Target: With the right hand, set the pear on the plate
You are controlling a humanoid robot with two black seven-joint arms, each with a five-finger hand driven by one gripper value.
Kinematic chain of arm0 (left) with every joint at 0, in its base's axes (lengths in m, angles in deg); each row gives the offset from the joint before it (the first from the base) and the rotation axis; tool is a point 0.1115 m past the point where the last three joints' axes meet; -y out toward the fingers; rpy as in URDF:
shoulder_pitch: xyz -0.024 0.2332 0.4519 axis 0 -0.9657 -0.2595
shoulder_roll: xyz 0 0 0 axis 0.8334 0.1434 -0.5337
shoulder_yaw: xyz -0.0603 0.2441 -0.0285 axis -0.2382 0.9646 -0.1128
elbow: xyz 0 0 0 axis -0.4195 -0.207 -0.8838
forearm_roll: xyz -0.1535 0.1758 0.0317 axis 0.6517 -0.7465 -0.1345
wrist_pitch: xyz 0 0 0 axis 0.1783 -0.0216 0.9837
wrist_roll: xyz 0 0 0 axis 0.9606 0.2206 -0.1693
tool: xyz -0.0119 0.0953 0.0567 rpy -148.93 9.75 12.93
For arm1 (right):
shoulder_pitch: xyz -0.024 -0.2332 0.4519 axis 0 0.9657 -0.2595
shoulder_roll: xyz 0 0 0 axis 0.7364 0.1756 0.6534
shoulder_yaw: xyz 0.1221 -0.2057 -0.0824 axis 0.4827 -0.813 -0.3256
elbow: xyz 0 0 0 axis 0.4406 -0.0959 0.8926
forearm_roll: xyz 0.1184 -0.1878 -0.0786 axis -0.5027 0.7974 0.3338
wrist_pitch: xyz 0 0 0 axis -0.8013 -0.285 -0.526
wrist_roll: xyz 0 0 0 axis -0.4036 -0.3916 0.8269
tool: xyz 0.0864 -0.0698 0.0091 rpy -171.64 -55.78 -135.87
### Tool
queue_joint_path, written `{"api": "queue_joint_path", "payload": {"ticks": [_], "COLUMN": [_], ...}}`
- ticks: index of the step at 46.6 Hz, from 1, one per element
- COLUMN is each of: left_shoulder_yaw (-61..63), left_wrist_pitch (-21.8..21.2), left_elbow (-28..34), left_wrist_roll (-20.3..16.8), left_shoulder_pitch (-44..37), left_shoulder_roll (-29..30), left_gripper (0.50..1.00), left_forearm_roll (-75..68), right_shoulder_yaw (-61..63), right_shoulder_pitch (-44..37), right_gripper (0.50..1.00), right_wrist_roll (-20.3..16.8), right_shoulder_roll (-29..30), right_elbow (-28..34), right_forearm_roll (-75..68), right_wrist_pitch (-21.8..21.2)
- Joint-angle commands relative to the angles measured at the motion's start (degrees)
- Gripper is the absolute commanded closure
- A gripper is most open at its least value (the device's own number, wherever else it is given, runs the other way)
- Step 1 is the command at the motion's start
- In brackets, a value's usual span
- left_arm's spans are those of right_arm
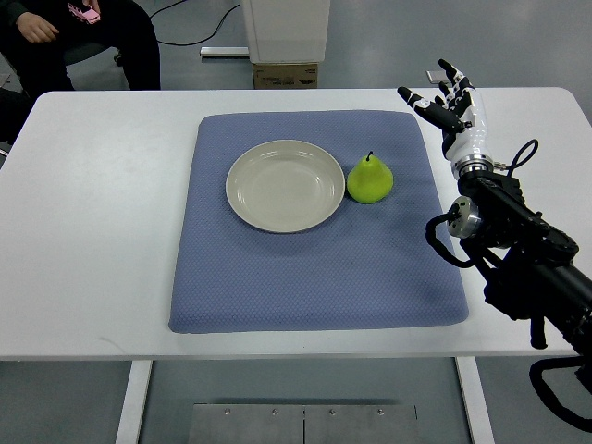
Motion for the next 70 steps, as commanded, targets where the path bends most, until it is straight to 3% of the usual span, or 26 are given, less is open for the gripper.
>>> {"api": "queue_joint_path", "payload": {"ticks": [1, 70], "left_shoulder_yaw": [0.0, 0.0], "left_wrist_pitch": [0.0, 0.1], "left_elbow": [0.0, 0.0], "left_wrist_roll": [0.0, 0.0], "left_shoulder_pitch": [0.0, -0.4], "left_shoulder_roll": [0.0, 0.0], "left_gripper": [0.5, 0.5], "left_forearm_roll": [0.0, 0.0], "right_shoulder_yaw": [0.0, -1.6], "right_shoulder_pitch": [0.0, -0.3], "right_gripper": [0.5, 0.5], "right_wrist_roll": [0.0, -1.1], "right_shoulder_roll": [0.0, 0.0], "right_elbow": [0.0, 0.2], "right_forearm_roll": [0.0, 0.0], "right_wrist_pitch": [0.0, -1.7]}}
